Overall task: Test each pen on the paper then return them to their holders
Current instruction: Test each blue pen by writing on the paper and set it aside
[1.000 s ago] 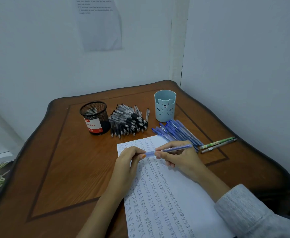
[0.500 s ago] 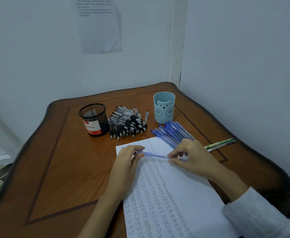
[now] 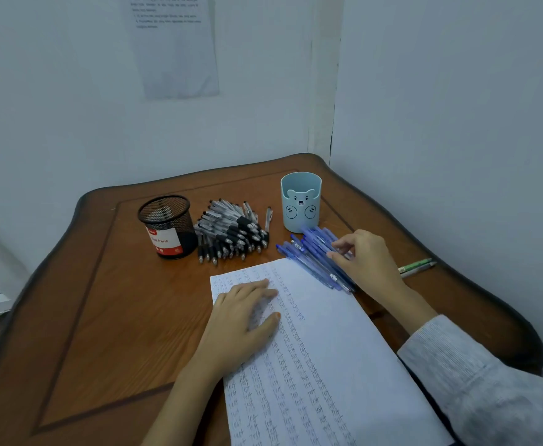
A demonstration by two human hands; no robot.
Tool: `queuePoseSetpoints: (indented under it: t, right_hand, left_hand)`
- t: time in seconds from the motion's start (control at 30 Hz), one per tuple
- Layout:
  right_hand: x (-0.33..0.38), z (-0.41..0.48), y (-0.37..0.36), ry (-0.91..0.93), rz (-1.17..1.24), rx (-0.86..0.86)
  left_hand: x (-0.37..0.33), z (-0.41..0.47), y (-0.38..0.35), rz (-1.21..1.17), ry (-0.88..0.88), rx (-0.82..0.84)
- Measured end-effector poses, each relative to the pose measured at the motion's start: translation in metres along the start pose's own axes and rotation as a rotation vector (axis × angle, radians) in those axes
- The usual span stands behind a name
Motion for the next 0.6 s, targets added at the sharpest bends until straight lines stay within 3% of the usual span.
queuePoseSetpoints:
  t: [0.33,0.6]
  right_hand:
    - [-0.033,-0.012,0.044,-0.043,-0.010,0.112]
    - [-0.053,-0.038,0.053,0.001,-0.365,0.345]
  left_hand:
    - [-0.002,-0.001,-0.001,0.009,0.000,0.034]
    - [-0.003,-0.002,-0.001,-0.001,-0.008,0.024]
Point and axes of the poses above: each hand's wrist, its own z-axis towards the middle knuckle, its own y-axis out of the back of the hand, x = y × z, the point moved 6 cm from there along z, towards the middle knuckle, and after that the axes turned 10 degrees about x, right-handed, at the moved point
